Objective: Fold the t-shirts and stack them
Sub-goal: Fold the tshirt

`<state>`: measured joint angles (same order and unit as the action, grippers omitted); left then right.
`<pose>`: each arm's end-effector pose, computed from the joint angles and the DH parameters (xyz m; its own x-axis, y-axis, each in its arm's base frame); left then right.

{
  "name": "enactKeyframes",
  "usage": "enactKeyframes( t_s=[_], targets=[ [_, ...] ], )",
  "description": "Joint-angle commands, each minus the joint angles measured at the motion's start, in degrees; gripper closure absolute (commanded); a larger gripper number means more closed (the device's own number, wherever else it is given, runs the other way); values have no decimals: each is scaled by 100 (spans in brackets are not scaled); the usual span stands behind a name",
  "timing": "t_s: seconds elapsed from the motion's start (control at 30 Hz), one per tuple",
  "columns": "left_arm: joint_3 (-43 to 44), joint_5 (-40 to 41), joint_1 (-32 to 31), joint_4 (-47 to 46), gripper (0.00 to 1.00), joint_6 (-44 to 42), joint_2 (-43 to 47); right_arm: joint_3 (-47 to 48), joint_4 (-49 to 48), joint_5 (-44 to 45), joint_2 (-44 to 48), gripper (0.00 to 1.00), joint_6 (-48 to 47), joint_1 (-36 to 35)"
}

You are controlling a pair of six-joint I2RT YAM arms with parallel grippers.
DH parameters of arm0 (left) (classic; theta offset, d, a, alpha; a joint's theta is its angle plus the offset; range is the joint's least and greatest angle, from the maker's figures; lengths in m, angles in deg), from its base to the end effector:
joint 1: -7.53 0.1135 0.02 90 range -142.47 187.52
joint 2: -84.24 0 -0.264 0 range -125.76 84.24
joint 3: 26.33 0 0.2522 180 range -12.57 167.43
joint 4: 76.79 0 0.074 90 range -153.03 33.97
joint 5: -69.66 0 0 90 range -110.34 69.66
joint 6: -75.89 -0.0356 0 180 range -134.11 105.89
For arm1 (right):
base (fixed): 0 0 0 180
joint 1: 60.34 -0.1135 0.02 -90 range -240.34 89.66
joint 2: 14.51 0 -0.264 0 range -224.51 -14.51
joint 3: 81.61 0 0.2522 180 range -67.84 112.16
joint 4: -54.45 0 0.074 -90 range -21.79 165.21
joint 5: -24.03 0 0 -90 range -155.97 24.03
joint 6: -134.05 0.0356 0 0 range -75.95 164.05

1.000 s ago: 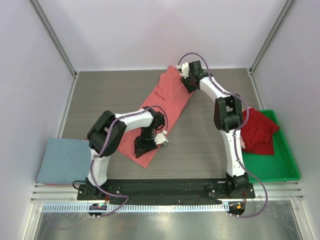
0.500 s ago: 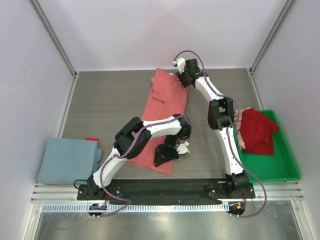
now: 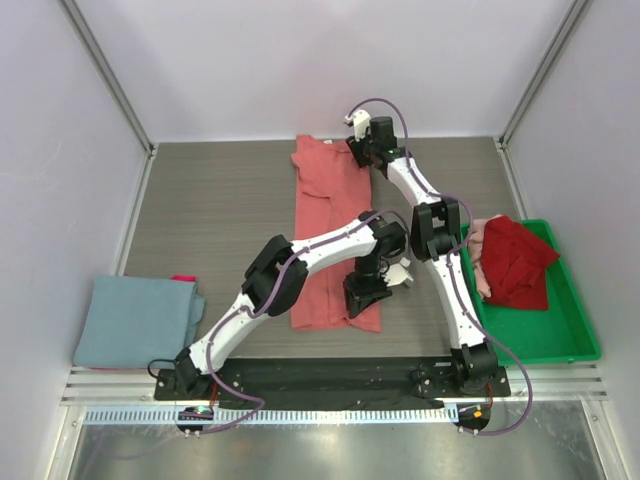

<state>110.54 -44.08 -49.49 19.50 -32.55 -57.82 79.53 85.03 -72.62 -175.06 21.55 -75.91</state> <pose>0.2374 -0.3921 0.1485 -0.2770 0.9587 0.0640 0.8558 0.2764 -0.4372 0.5921 0.1693 0.1493 -0.3059 -0.4798 -0.8223 -0.5198 0.8078 -0.2780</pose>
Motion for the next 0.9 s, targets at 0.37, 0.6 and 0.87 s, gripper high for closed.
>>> enactKeyframes(
  t_s=[0.37, 0.6, 0.87],
  targets=[
    [-1277, 2127, 592, -1624, 34, 1797, 4097, -3962, -65, -634, 4582, 47, 2659, 423],
    [-2693, 1559, 2412, -2204, 36, 4171, 4819, -7325, 111, -2137, 7009, 43, 3926, 424],
    [-5083, 293, 3275, -2864, 37, 5218, 5056, -10005, 287, -3051, 8609, 44, 4596, 424]
  ],
)
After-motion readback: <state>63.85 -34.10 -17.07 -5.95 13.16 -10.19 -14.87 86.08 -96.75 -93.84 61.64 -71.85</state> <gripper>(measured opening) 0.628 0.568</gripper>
